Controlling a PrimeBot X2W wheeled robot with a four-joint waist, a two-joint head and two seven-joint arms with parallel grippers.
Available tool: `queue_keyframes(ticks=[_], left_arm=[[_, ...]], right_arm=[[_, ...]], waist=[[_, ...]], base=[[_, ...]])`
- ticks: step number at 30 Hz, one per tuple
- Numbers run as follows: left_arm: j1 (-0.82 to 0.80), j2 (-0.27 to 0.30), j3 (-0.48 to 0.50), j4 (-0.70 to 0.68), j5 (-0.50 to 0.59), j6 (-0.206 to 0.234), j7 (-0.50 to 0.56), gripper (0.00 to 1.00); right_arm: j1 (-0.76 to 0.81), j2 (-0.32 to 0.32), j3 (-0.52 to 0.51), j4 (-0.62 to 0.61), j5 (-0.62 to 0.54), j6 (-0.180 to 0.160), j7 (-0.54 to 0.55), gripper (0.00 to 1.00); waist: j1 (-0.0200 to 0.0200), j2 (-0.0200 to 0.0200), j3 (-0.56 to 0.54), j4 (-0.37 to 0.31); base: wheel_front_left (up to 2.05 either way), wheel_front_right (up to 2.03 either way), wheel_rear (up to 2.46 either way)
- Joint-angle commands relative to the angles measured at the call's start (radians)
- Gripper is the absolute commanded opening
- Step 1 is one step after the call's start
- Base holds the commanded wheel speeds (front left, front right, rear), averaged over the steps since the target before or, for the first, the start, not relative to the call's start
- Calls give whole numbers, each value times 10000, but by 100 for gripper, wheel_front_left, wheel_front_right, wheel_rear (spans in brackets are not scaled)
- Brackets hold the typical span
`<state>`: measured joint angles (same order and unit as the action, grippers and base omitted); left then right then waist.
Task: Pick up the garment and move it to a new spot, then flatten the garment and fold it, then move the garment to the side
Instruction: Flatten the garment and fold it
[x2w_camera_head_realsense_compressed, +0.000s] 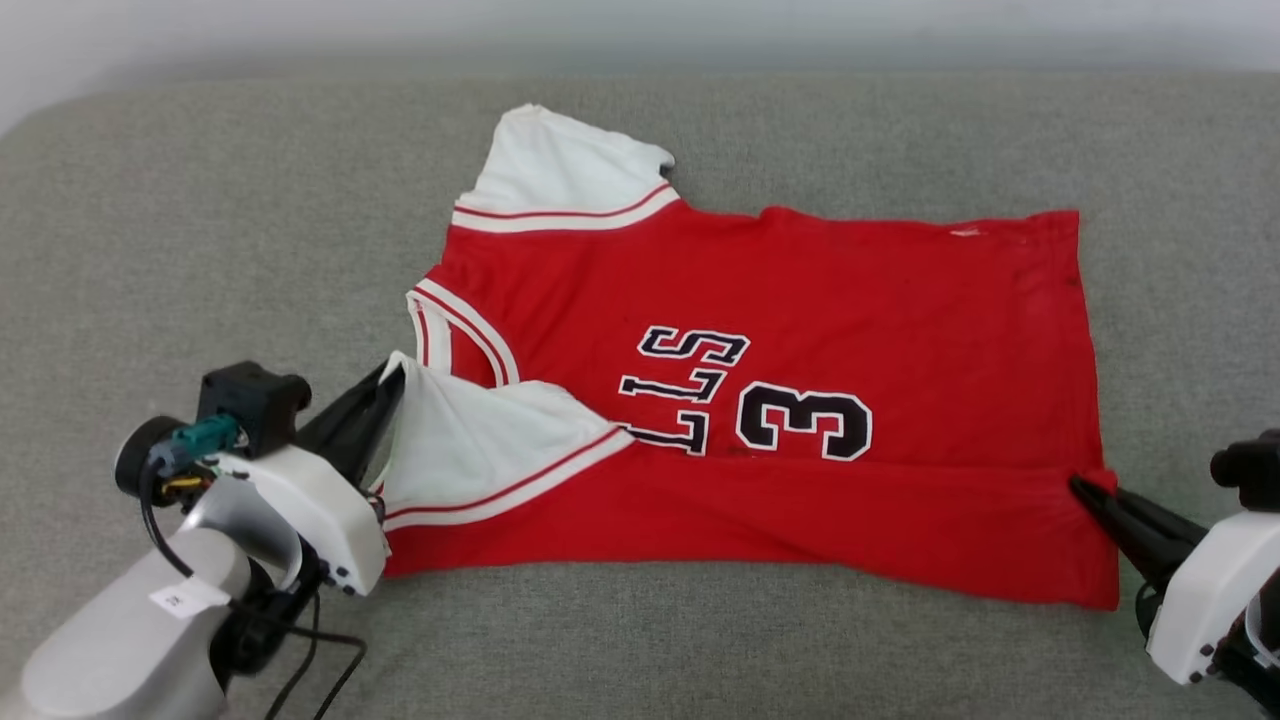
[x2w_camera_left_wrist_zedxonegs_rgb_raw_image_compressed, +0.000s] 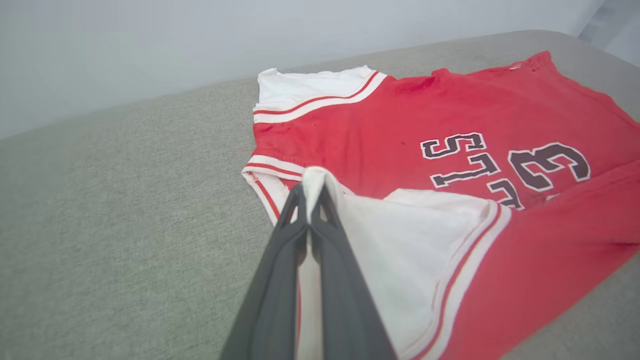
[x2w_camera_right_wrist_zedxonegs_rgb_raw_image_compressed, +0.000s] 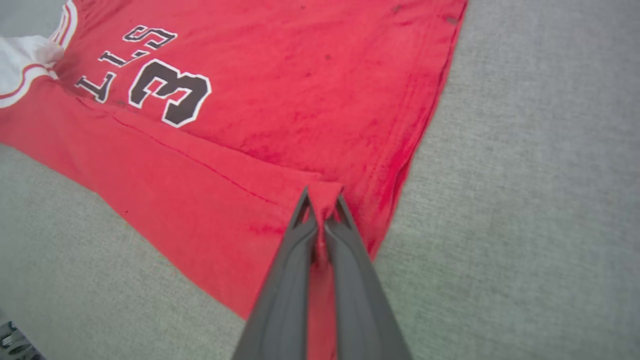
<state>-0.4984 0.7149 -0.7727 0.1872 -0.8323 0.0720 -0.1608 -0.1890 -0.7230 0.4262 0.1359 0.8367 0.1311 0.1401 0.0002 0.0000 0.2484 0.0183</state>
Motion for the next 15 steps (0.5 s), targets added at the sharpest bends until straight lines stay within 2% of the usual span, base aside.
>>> queue_keyframes(ticks=[1,7,15], left_arm=[[-382,-119,3,496,76,-219,-60,0],[-902,-466,-203,1687,252,-616,-112,0],[-1241,-1310,-560,3685,244,-1357,-411,0]], right_arm=[[-368,116,6,155,32,-8,16,0],[-982,304,267,607,-135,-8,1,0],[-1552,507,783,1530,-356,-11,-239,0]], waist=[[-2,0,442,-85],[-2,0,858,-134],[-2,0,1093,-42]], base=[[0,0,0],[0,0,0],[0,0,0]])
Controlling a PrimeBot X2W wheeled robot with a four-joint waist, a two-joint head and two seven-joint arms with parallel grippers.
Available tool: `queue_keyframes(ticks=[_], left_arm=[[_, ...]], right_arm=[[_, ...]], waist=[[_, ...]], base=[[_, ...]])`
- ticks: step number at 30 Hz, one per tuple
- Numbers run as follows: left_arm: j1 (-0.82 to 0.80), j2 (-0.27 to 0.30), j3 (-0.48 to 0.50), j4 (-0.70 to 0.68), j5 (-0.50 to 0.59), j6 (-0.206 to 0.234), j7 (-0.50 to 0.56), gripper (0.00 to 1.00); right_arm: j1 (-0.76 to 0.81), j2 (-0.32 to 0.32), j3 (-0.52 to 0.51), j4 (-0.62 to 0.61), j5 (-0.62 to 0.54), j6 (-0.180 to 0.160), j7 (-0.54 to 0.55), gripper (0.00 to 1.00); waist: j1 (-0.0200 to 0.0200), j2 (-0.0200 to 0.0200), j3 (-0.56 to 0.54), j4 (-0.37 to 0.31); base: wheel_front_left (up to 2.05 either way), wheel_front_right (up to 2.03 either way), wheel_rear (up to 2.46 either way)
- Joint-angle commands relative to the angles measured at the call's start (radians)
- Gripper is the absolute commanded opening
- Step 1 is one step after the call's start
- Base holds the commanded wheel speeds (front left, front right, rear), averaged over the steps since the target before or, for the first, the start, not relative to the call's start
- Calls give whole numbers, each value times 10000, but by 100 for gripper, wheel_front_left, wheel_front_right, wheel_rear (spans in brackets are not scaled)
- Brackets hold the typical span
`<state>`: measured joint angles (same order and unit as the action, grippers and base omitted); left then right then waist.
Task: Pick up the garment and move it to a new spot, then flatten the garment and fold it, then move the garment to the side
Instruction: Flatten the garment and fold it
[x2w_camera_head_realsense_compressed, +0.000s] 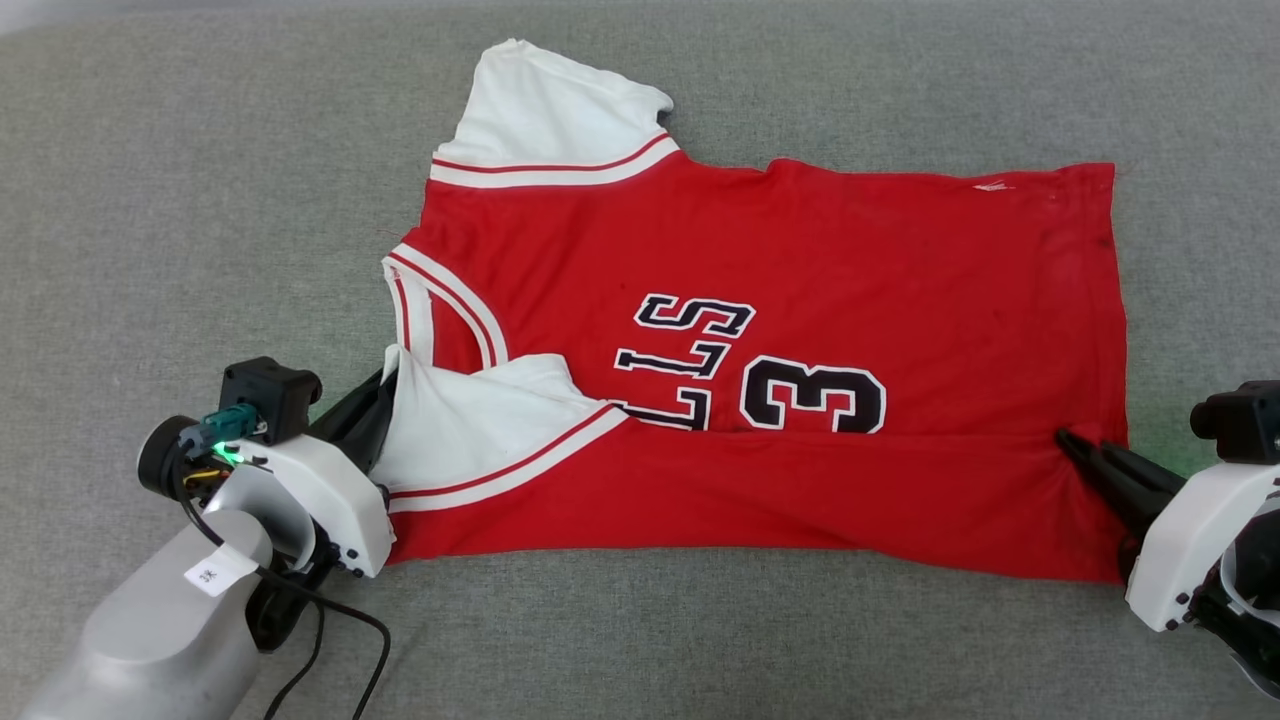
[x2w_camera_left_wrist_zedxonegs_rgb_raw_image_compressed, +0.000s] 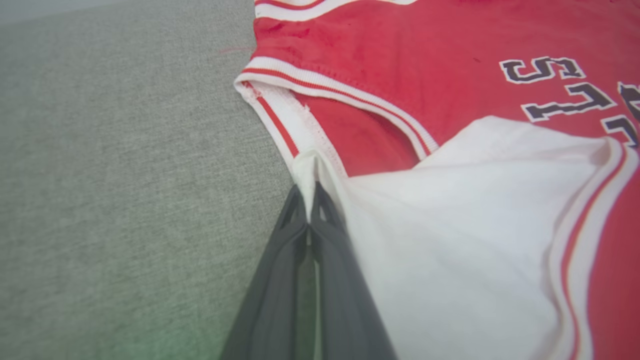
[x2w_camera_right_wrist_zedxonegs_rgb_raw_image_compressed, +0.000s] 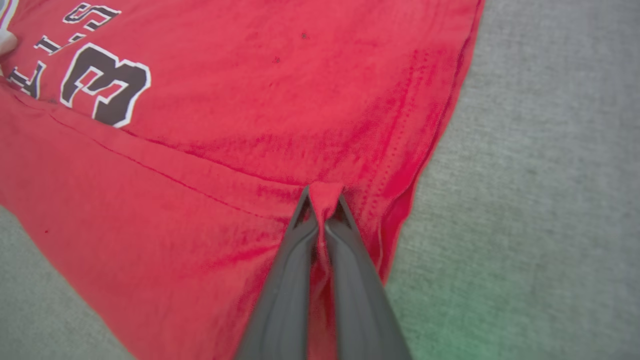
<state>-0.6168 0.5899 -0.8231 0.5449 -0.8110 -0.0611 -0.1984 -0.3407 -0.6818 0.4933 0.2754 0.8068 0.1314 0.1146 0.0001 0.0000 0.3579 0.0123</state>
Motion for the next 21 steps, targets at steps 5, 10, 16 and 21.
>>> queue_keyframes(ticks=[5,10,16,21], left_arm=[[-102,-461,-102,998,-87,-279,-245,4],[-385,-588,0,1472,69,-388,-509,100],[-712,-290,258,1313,201,-419,-620,100],[-1047,53,327,764,85,-456,-194,100]], right_arm=[[-198,101,158,476,87,-16,-323,13],[-140,28,147,560,140,-15,-666,100],[148,-44,144,489,155,-13,-949,100],[331,-100,128,401,138,-13,-1016,100]], waist=[[-1,0,-180,82],[-1,0,-623,175],[-1,0,-1263,329],[-1,0,-1642,475]], base=[[0,0,0],[0,0,0],[0,0,0],[0,0,0]])
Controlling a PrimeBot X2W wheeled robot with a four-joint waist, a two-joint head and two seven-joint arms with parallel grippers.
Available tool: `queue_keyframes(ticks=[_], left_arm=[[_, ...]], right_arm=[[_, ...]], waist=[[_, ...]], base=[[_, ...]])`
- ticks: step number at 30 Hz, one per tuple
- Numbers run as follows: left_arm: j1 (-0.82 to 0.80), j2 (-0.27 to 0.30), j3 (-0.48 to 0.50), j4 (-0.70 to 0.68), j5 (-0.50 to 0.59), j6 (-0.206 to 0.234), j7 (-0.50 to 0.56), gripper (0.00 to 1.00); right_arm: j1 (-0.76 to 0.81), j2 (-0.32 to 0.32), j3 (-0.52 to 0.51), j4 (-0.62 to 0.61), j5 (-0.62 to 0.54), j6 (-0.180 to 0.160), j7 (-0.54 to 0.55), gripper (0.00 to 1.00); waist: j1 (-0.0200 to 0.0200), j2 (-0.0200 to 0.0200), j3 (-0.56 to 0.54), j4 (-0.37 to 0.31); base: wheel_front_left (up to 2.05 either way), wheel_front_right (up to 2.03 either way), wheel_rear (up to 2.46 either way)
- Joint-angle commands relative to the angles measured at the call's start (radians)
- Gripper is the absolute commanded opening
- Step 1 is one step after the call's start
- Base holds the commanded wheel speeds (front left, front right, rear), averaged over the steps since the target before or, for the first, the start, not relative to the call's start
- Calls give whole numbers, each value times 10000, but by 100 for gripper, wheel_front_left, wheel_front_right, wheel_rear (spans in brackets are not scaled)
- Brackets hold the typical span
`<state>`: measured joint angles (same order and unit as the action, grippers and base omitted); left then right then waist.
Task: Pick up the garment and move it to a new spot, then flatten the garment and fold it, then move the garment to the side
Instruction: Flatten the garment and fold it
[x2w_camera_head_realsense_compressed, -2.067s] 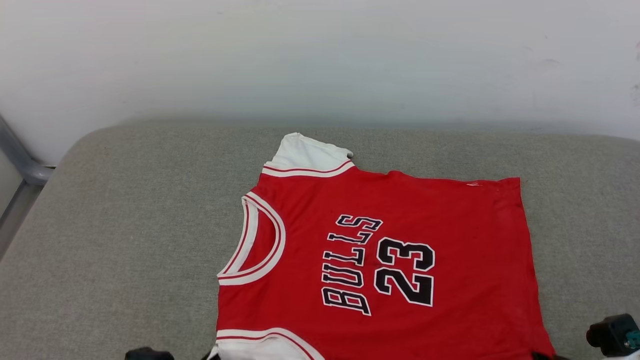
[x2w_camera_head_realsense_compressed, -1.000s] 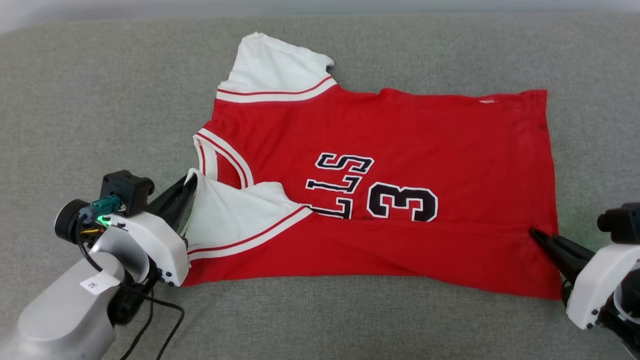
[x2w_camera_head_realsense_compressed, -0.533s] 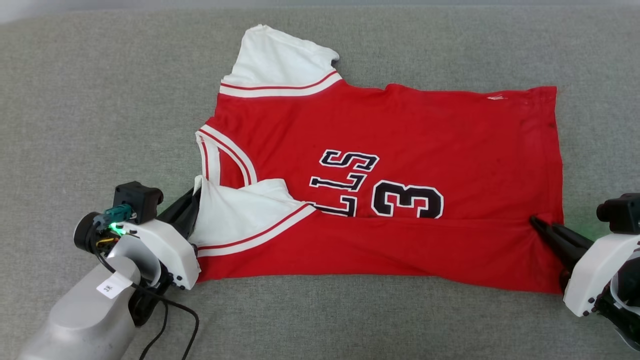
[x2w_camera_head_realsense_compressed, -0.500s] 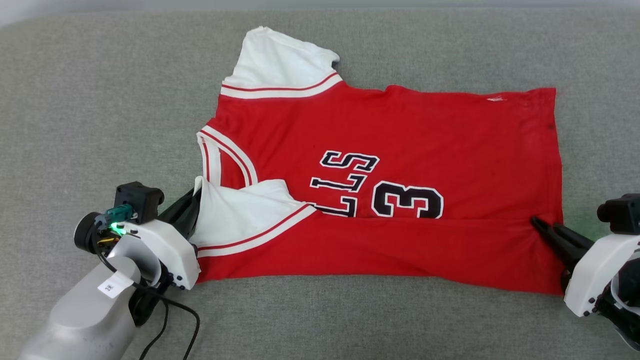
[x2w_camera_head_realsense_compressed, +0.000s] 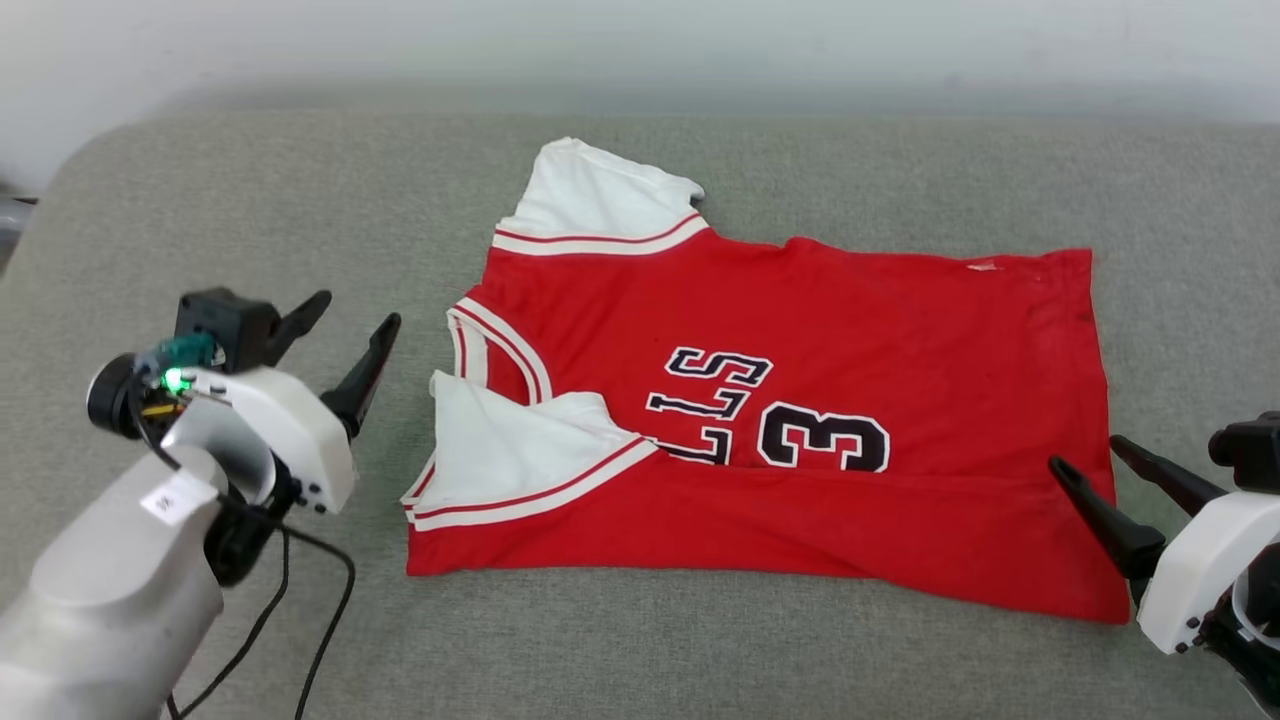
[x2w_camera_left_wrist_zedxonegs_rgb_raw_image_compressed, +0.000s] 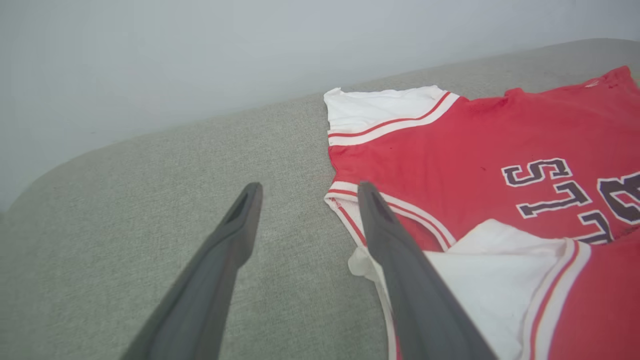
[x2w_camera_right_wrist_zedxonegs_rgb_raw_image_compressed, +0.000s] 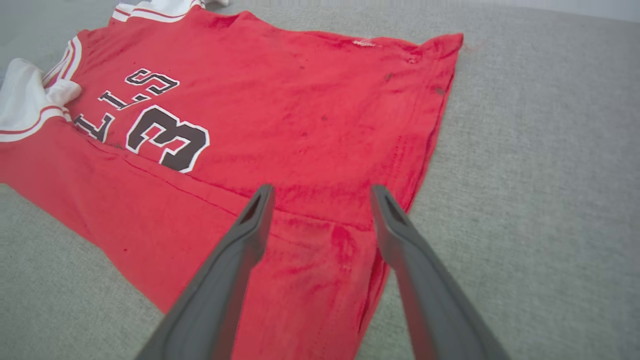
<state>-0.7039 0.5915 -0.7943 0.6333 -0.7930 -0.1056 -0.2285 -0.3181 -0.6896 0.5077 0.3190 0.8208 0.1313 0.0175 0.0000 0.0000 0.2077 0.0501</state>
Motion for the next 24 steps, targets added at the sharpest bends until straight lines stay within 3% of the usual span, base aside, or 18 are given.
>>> queue_keyframes(ticks=[1,6,11,17,24], left_arm=[[-268,114,72,-252,-194,-36,327,100],[-707,517,-40,-1227,-893,-165,2160,100],[-1107,956,-415,-2114,-1555,-179,4638,100],[-1239,1133,-982,-2826,-2272,-147,7242,100],[-964,1192,-1563,-2887,-2927,-72,9229,100]], right_arm=[[152,-24,-17,-45,-22,-11,-51,100],[151,13,-38,-103,-137,-11,28,100],[115,110,-102,-119,-224,-11,82,100],[177,240,-95,-135,-275,-11,181,100],[113,369,-91,-183,-305,-11,315,100]], waist=[[0,0,-192,132],[0,0,-326,249],[0,0,-373,286],[0,0,-377,242],[0,0,-234,59]], base=[[0,0,0],[0,0,0],[0,0,0],[0,0,0],[0,0,0]])
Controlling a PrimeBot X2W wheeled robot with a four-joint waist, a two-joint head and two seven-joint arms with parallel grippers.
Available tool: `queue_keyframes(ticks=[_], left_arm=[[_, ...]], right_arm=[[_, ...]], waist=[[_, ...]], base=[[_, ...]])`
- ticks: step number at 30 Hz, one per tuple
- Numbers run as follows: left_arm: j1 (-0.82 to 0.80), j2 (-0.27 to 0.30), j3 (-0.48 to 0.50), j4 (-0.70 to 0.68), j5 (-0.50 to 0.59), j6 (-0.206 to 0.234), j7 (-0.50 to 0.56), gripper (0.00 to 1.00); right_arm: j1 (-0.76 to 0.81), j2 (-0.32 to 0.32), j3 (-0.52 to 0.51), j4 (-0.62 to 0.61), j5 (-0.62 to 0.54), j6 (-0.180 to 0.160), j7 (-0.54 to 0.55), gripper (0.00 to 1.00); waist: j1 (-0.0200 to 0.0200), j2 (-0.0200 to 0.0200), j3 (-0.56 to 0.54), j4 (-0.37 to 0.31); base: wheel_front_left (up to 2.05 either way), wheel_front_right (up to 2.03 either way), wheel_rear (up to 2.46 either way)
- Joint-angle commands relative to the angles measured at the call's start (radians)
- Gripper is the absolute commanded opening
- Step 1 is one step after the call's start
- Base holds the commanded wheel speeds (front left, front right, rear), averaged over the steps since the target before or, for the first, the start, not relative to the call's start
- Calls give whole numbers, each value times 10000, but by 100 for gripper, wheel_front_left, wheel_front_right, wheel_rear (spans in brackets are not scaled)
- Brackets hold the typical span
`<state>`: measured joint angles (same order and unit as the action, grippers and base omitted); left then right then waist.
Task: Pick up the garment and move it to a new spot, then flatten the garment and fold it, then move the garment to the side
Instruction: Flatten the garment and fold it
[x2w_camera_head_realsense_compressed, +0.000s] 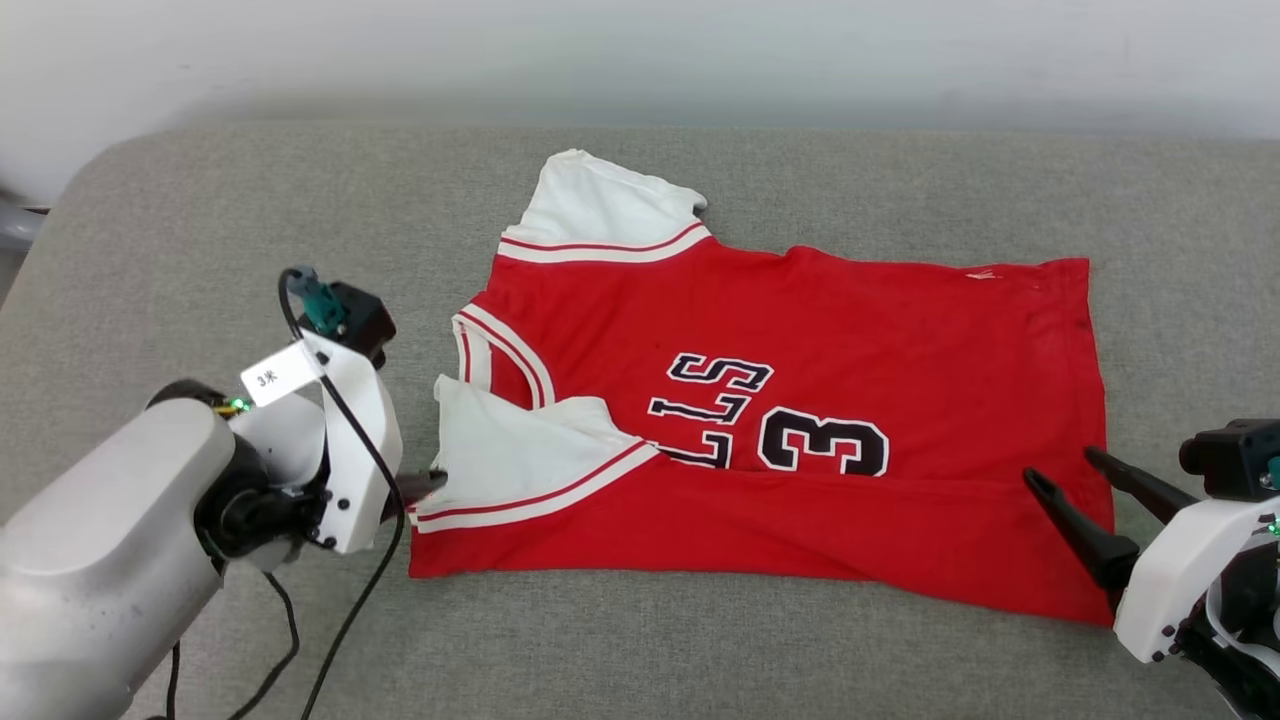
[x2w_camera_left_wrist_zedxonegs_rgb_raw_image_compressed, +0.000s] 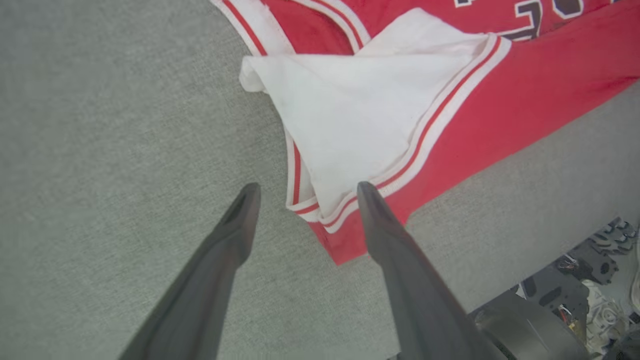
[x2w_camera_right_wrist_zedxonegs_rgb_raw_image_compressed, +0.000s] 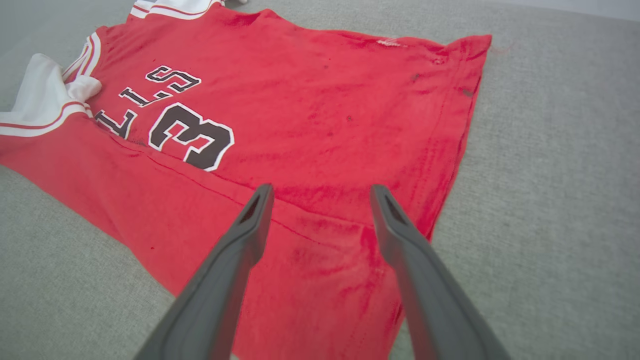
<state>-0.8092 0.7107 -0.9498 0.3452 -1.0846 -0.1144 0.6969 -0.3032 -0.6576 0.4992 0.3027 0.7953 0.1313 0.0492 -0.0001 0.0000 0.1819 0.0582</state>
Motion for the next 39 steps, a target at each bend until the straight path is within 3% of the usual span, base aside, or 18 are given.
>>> queue_keyframes(ticks=[1,6,18,19,20,28,34,39], left_arm=[[144,-14,-67,38,-93,16,161,100],[471,-105,-403,268,-270,-35,619,100],[1231,-554,-1204,1567,10,-64,367,100],[1229,-554,-1247,1577,0,-79,339,36],[1201,-541,-1253,1568,-13,-93,264,0],[759,-81,-1048,788,55,-145,-544,0],[652,206,-1017,33,52,-150,-828,0],[656,335,-967,-527,99,-114,-1012,0]], right_arm=[[-56,62,-18,-21,-47,-11,18,100],[-208,156,-103,-22,-77,-11,57,100],[-503,281,-52,-11,-271,-10,119,100],[-521,212,-38,-33,-323,-10,123,100],[-530,149,-22,-58,-363,-10,149,100],[-766,-828,-247,-780,-893,-10,693,100],[-829,-1743,-558,-1733,-553,-10,2539,100],[-545,-2243,-875,-2334,40,-10,4970,100]], waist=[[1,0,54,-47],[1,0,270,-211],[1,0,732,-415],[1,0,714,-404],[1,0,677,-383],[1,0,152,-215],[1,0,-48,-157],[1,0,-69,-124]], base=[[0,0,0],[0,0,0],[0,0,0],[0,0,0],[0,0,0],[0,0,0],[0,0,0],[0,0,0]])
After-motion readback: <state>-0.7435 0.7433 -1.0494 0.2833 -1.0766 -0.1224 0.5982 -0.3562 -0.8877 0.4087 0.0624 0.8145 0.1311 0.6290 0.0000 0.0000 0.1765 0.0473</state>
